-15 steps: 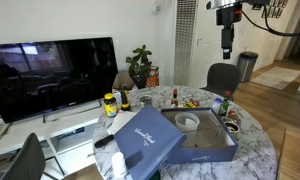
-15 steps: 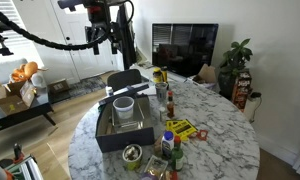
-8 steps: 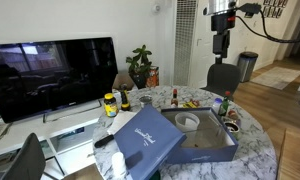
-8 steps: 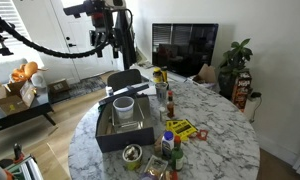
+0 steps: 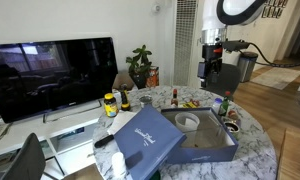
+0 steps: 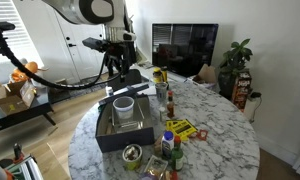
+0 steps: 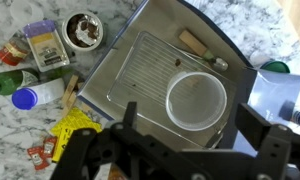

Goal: Remove the clear cup from the box and place it on the table.

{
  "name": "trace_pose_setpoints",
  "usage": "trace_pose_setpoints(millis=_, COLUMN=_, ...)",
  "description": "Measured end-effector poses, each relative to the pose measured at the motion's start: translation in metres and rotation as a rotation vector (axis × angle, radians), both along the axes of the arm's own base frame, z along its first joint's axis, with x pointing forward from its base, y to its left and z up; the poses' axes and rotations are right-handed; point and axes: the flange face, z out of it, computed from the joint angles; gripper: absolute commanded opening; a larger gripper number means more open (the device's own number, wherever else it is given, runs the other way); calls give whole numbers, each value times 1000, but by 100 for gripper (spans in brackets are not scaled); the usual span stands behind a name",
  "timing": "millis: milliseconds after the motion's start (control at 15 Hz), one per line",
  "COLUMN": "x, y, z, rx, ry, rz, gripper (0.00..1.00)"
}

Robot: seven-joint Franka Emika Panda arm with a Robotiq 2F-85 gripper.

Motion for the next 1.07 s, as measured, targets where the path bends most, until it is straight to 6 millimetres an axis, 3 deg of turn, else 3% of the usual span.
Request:
trace_pose_setpoints(millis=200, x=-8, y=-12, z=-27, rx=0, ry=60, rz=-22, gripper=100)
trace_pose_setpoints(millis=667, x=2, y=-11, z=-35, rx=20, ry=25, rz=-44, gripper=100)
trace_pose_setpoints(millis=1067, x=20, y=-4, z=-86, rx=72, ry=23, rz=-97, gripper=100)
